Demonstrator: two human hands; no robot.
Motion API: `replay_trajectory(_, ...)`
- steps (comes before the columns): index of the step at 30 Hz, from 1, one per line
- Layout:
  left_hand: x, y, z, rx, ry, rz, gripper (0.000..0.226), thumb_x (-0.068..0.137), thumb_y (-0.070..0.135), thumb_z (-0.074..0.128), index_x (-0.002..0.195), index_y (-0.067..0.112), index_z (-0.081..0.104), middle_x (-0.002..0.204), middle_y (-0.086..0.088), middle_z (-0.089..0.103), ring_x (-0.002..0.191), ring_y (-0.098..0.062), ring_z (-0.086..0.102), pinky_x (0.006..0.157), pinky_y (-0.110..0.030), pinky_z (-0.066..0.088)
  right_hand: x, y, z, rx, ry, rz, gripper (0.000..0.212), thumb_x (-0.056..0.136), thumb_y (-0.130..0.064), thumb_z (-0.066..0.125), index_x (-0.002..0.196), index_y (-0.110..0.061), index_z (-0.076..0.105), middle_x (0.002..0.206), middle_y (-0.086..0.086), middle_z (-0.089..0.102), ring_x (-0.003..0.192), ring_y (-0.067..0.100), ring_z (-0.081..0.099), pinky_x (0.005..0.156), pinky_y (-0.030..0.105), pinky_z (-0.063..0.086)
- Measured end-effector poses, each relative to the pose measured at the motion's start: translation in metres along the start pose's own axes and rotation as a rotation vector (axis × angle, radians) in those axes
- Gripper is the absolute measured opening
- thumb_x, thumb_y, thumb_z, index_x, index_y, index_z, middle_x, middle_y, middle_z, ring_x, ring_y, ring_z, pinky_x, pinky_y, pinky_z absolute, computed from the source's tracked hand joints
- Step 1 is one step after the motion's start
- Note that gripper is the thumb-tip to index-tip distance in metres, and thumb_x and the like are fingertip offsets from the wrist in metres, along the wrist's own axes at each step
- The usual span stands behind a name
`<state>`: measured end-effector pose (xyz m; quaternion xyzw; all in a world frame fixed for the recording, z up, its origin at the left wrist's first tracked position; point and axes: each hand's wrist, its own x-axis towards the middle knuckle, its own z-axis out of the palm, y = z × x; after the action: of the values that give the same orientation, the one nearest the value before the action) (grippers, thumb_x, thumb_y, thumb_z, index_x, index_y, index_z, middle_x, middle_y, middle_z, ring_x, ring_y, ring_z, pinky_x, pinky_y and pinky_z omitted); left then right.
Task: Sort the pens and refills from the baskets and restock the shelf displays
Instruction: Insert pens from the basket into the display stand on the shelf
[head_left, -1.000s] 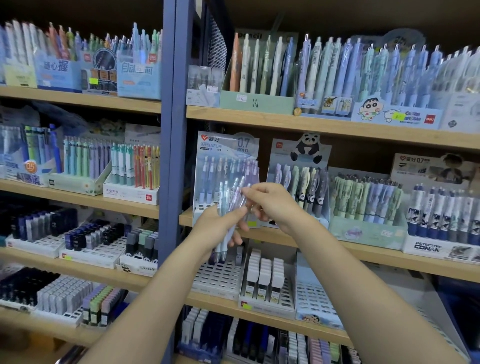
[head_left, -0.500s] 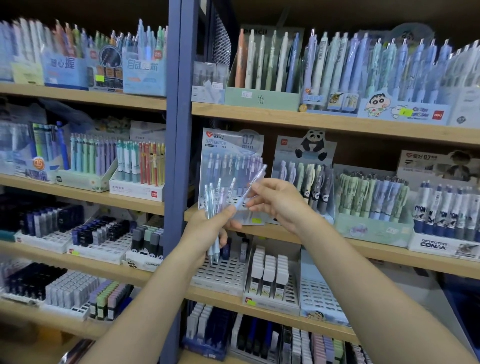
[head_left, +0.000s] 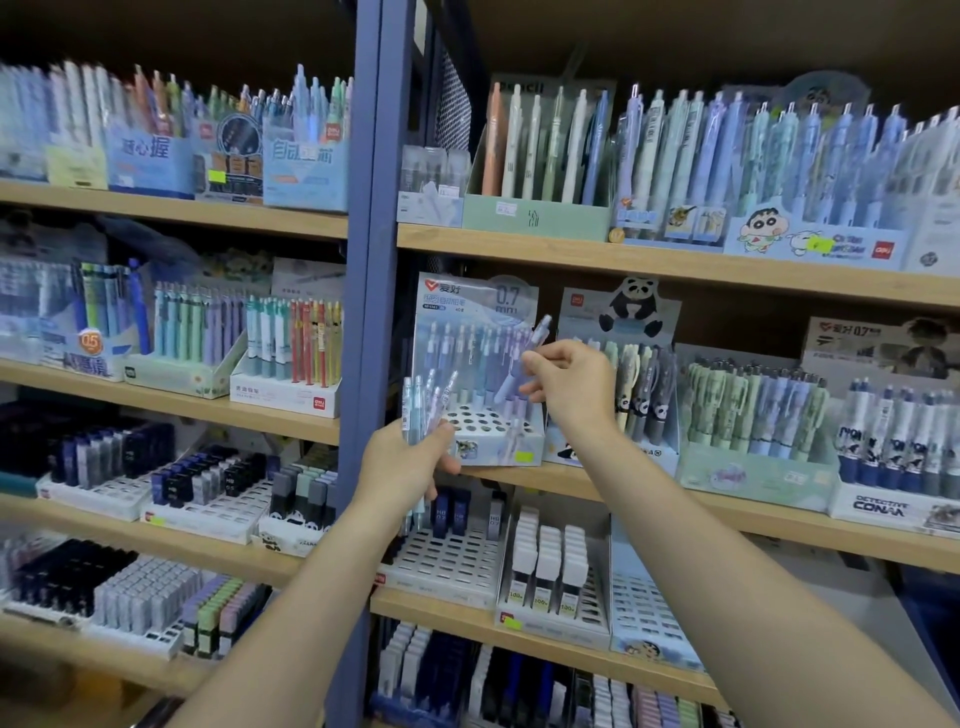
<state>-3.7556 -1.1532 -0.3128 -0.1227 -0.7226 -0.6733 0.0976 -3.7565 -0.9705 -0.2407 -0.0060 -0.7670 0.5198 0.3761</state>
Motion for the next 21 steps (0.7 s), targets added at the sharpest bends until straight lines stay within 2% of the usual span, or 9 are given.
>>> replay_trajectory(6, 0.0, 0.003, -0.004, -0.066, -0.013, 0.006, 0.018, 0.1, 0.037, 0.06, 0.105, 0.02, 0.065, 0.077, 0.001, 0.077, 0.043, -0.012, 0.049, 0.059, -0.025, 0.046, -0.004, -0.004, 0.002, 0.105, -0.015, 0.046, 0.01, 0.097, -0.012, 0.064, 0.089, -0.009, 0.069, 0.08, 0.007, 0.073, 0.056, 0.017, 0.07, 0.061, 0.032, 0.061)
replay_trajectory(10, 0.003, -0.003, -0.012, -0.15, 0.15, 0.032, 0.018, 0.099, 0.03, 0.062, 0.103, 0.014, 0.071, 0.063, 0.002, 0.071, 0.045, -0.014, 0.05, 0.052, -0.017, 0.047, -0.01, -0.01, 0.015, 0.177, -0.123, 0.055, 0.01, 0.098, -0.012, 0.062, 0.096, -0.004, 0.067, 0.084, 0.009, 0.073, 0.061, 0.022, 0.071, 0.06, 0.034, 0.061)
replay_trajectory(12, 0.005, -0.005, -0.016, -0.169, 0.233, 0.02, 0.012, 0.097, 0.023, 0.064, 0.099, 0.013, 0.07, 0.064, -0.001, 0.067, 0.043, -0.014, 0.048, 0.048, -0.019, 0.045, -0.012, -0.013, 0.024, 0.18, -0.154, 0.051, 0.009, 0.098, -0.012, 0.062, 0.095, -0.005, 0.067, 0.086, 0.01, 0.073, 0.062, 0.023, 0.071, 0.06, 0.034, 0.06)
replay_trajectory(16, 0.007, -0.008, -0.022, -0.128, 0.319, -0.017, 0.008, 0.089, 0.021, 0.074, 0.09, 0.015, 0.068, 0.069, -0.005, 0.061, 0.048, -0.017, 0.048, 0.036, -0.014, 0.038, -0.013, -0.018, 0.037, 0.137, -0.194, 0.021, 0.01, 0.097, -0.013, 0.063, 0.09, -0.007, 0.067, 0.086, 0.008, 0.074, 0.065, 0.026, 0.072, 0.062, 0.035, 0.061)
replay_trajectory(21, 0.01, -0.011, -0.023, -0.128, 0.3, -0.043, 0.015, 0.087, 0.027, 0.079, 0.095, 0.02, 0.068, 0.075, -0.002, 0.064, 0.049, -0.015, 0.049, 0.04, -0.018, 0.04, -0.012, -0.022, 0.047, 0.024, -0.228, -0.011, 0.011, 0.097, -0.015, 0.064, 0.09, -0.009, 0.068, 0.084, 0.006, 0.074, 0.061, 0.024, 0.072, 0.06, 0.035, 0.06)
